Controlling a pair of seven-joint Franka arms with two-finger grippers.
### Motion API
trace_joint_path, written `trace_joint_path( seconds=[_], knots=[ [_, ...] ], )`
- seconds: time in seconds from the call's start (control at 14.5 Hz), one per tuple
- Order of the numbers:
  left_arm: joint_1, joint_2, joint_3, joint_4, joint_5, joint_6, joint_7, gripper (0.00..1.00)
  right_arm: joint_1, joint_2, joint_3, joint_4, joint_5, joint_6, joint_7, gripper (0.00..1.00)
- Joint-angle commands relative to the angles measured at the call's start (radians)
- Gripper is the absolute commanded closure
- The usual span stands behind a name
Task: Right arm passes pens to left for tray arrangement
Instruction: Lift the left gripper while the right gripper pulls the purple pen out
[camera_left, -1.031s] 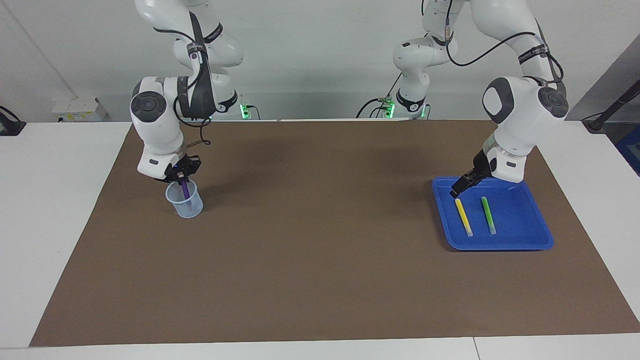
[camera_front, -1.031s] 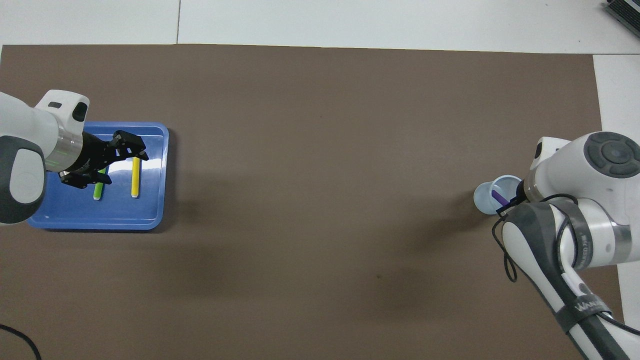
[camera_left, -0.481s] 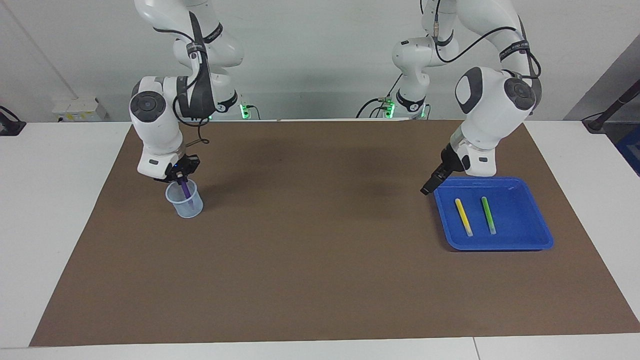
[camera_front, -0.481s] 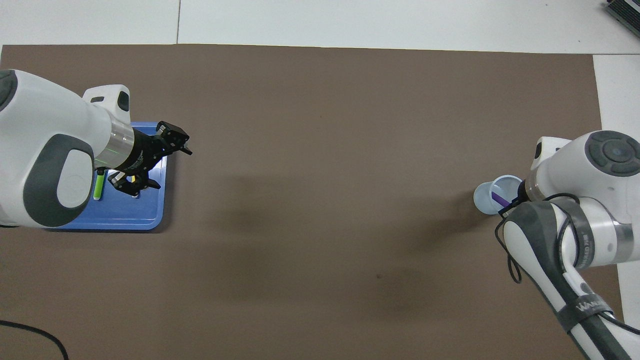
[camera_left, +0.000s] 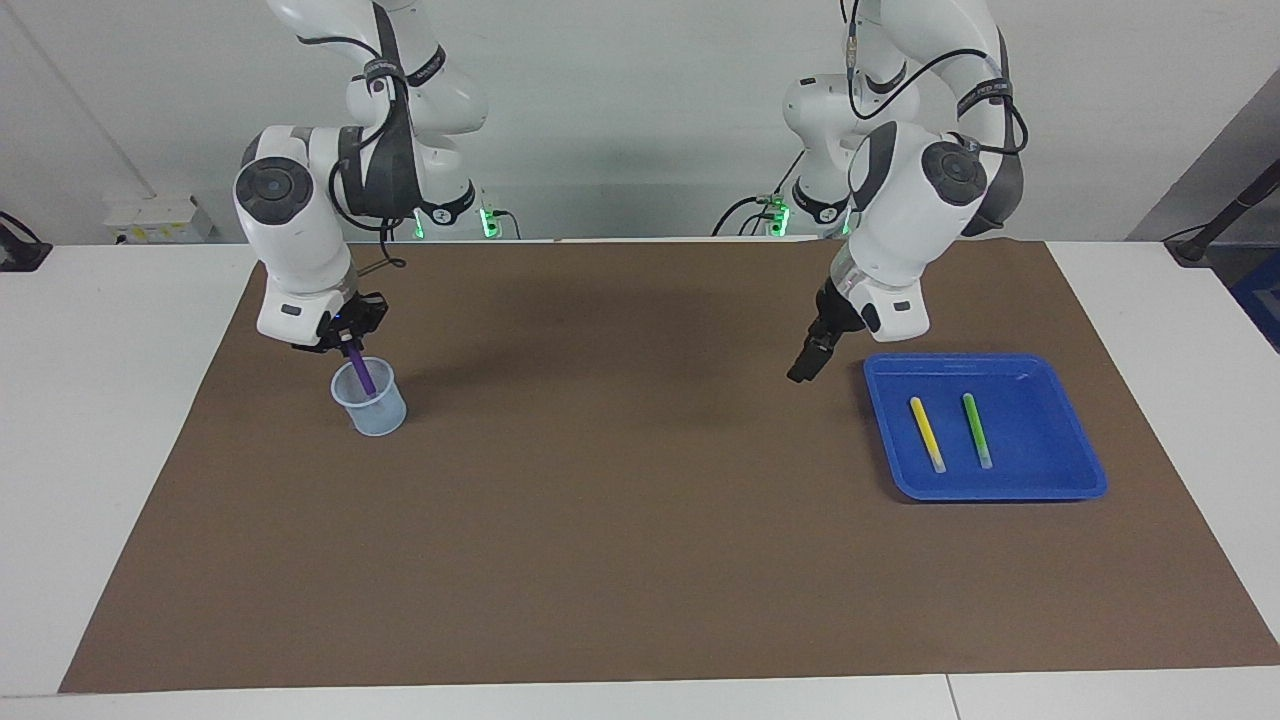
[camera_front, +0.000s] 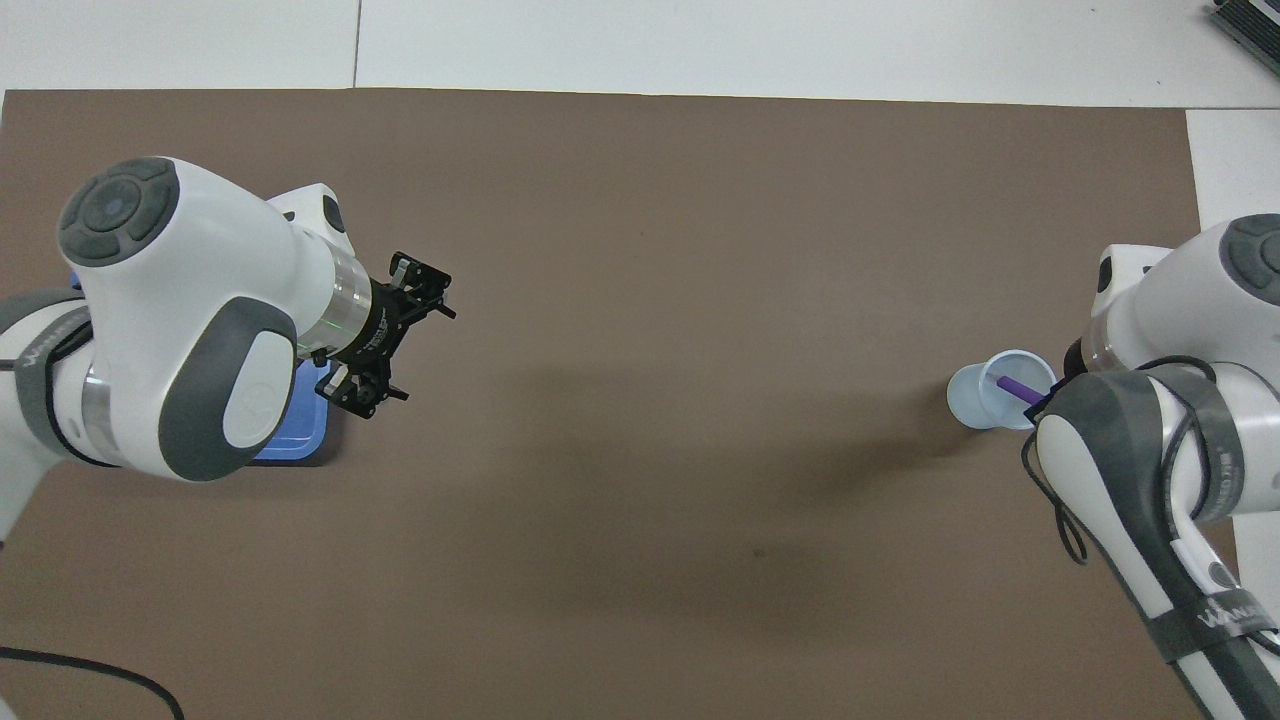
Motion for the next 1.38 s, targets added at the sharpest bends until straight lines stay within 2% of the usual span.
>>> trace_joint_path(
  seconds=[0.0,0.28,0.62,0.83,1.03,1.31],
  knots=[
    [-0.067,-0.017,0.011,-0.007,-0.027,0.007,-0.095,0.00,-0.005,-0.010,0.008,0.058,-0.018,-0.058,-0.047,1.00],
    [-0.109,-0.015,0.011,-0.010,-0.064,0.054,-0.186,0.00,-0.003,-0.012,0.011,0.114,0.011,-0.108,-0.070,1.00],
    [-0.128,-0.007,0.011,-0.006,-0.130,0.123,-0.334,0.00,-0.002,-0.010,0.030,0.201,0.138,-0.185,-0.070,1.00],
    [-0.147,-0.004,0.008,-0.001,-0.134,0.137,-0.360,0.00,-0.003,-0.012,0.050,0.235,0.152,-0.219,-0.070,1.00],
    [-0.177,0.000,0.007,-0.010,-0.133,0.241,-0.460,0.00,-0.003,-0.029,0.050,0.253,0.270,-0.243,-0.071,1.00],
    [-0.204,-0.001,0.004,0.000,-0.134,0.277,-0.517,0.00,0.000,-0.030,0.072,0.256,0.434,-0.228,-0.076,1.00]
  ],
)
